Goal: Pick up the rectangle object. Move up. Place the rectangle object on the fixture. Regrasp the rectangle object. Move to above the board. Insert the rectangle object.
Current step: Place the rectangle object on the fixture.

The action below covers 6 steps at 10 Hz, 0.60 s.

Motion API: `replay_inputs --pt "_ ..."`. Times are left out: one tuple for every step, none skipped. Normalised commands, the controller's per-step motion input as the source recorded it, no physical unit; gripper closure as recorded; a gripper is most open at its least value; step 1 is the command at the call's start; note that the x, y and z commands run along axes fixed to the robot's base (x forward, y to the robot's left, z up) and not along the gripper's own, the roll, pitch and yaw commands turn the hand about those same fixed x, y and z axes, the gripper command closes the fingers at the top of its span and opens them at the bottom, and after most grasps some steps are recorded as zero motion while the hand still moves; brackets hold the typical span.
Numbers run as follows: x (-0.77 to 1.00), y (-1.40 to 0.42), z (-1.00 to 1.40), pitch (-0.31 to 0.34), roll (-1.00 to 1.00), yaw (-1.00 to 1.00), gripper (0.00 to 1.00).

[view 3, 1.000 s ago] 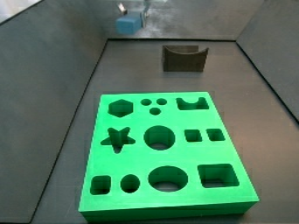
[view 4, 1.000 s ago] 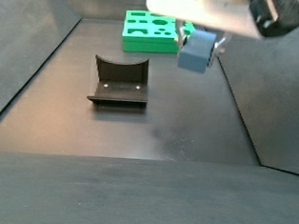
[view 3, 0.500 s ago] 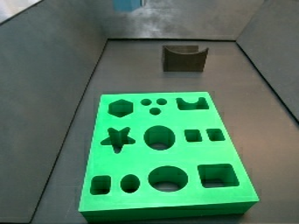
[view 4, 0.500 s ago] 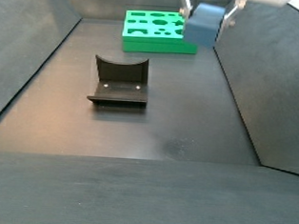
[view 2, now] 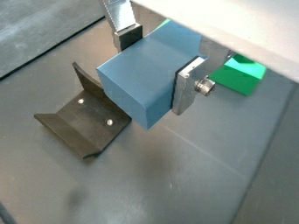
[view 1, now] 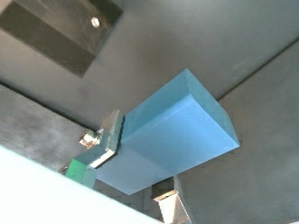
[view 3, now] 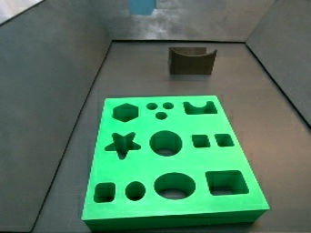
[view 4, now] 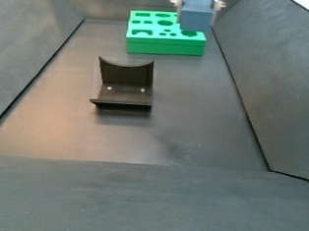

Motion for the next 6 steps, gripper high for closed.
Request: replay_inputs --pt "1.0 -0.36 -0.03 0.121 0.09 0.16 1.0" --pt "1.0 -0.34 -0.02 0.118 0.08 0.13 1.0" --pt "1.0 -0.3 -0.02 0.122 0.07 0.08 1.0" --pt "1.0 -0.28 -0.02 0.12 0.07 0.07 1.0" --pt "1.0 -0.25 -0.02 0.126 0.06 0.05 1.0" --pt "1.0 -0.22 -0.01 0.137 0.06 0.04 1.0"
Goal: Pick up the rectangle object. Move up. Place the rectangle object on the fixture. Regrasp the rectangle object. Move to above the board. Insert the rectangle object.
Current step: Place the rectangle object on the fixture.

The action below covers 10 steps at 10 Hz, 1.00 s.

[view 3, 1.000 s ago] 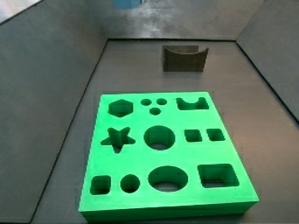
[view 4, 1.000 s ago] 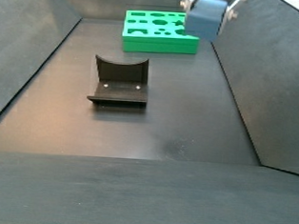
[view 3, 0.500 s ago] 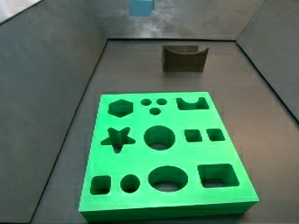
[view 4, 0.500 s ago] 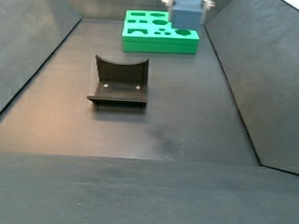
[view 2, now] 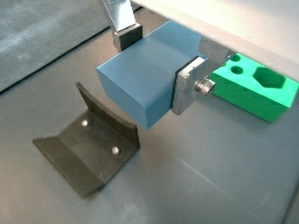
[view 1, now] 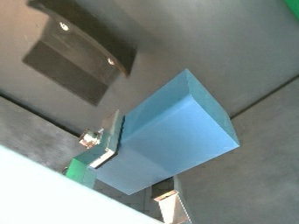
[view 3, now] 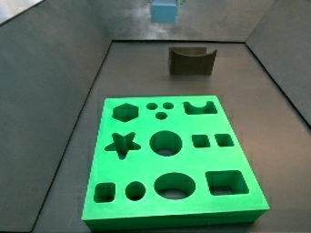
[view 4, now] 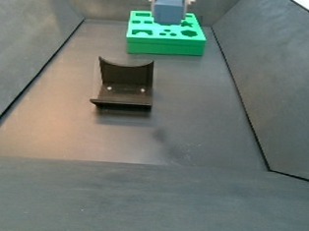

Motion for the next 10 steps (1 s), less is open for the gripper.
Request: replay_inputs --pt "1.0 -0.19 -0.01 0.147 0.06 0.04 1.0" --pt "1.0 -0.17 -0.01 0.147 0.06 0.04 1.0" --pt "1.0 -0.14 -0.01 0.142 0.05 0.04 1.0" --pt "1.0 -0.12 0.0 0.144 0.05 0.04 1.0" --pt "0.58 1.0 0.11 0.045 -1.0 0.18 1.0" --pt "0.54 1.0 0.1 0.045 -1.0 0.17 1.0" --pt "0.49 1.0 0.08 0.07 -1.0 0.13 1.0" --pt "0.5 1.0 0.07 0.087 -1.0 0.12 1.0" --pt "0.48 0.88 0.05 0.127 -1.0 0.1 1.0" --pt "0.45 0.75 0.03 0.142 -1.0 0.09 1.0"
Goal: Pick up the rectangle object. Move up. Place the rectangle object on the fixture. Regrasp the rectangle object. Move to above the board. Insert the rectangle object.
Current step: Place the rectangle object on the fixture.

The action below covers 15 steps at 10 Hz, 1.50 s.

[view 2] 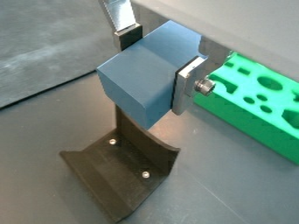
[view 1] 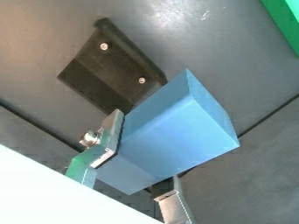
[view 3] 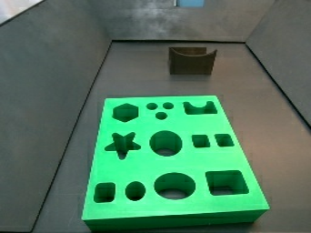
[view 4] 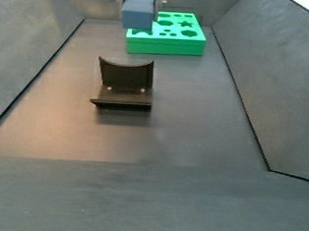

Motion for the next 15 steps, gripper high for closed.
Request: replay_inputs --pt "0.38 0.46 0.0 0.176 -1.0 0.06 1.0" --pt "0.35 0.35 -0.01 0.192 -1.0 0.04 1.0" --pt "0.29 0.14 -0.01 0.227 -1.0 -0.01 1.0" --pt "0.25 0.06 -0.01 0.212 -0.82 -0.04 1.0" --pt "0.18 0.06 -0.01 0.181 -0.58 -0.08 1.0" --pt "0.14 0.06 -0.01 0.166 -0.47 -0.09 1.0" --pt "0.08 0.05 -0.01 0.131 -0.28 -0.1 1.0" --pt "0.07 0.04 0.0 0.098 -0.2 -0.11 1.0" --pt "0.1 0.06 -1.0 -0.015 -1.0 -0.11 1.0" --pt "0.1 0.07 -1.0 -0.02 -1.0 -0.11 1.0" --pt "0.11 0.07 -1.0 -0.001 -1.0 -0.11 1.0" --pt "0.12 0.08 -1.0 0.018 -1.0 -0.1 1.0" --pt "0.13 0.08 -1.0 0.038 -1.0 -0.11 1.0" --pt "0.14 0.09 -1.0 0.049 -1.0 -0.11 1.0" --pt "0.15 0.1 -1.0 0.055 -0.77 -0.11 1.0"
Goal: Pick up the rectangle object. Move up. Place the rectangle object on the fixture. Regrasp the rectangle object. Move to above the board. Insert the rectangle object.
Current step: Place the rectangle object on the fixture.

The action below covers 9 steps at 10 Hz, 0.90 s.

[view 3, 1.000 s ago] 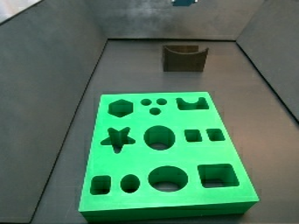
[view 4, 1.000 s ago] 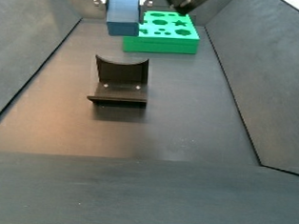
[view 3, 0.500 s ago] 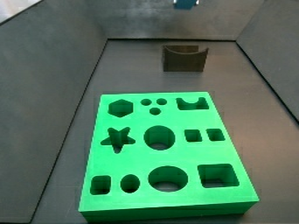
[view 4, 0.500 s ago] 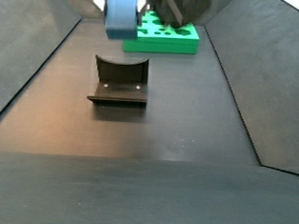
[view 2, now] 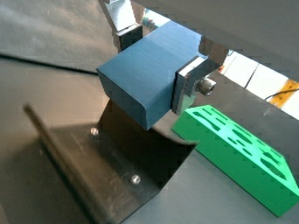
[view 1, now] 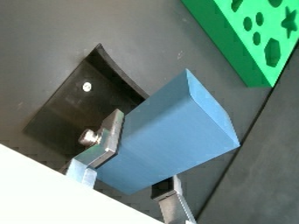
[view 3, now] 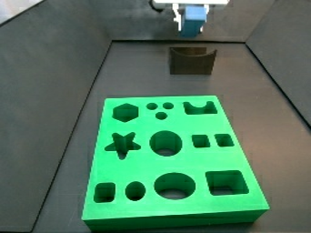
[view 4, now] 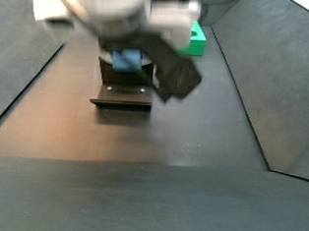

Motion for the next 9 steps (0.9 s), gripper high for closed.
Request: replay_inputs --pt "0.16 0.1 -1.0 0.056 -0.66 -0.11 1.0" --pt "0.17 0.11 -1.0 0.06 -0.44 -0.11 1.0" --pt "0.18 0.11 -1.0 0.059 -0.29 -0.11 1.0" --pt "0.18 0.11 -1.0 0.048 -0.2 -0.11 1.0" --pt "0.17 0.11 -0.96 0.043 -0.18 -0.11 1.0" --pt "0.14 0.09 -0.71 0.036 -0.17 -0.11 1.0" --pt "0.11 0.1 -0.59 0.029 -0.14 -0.1 1.0" --pt "0.09 0.09 -0.59 0.013 -0.11 -0.09 1.0" --pt "0.0 -0.5 -0.17 0.0 0.0 0.0 1.0"
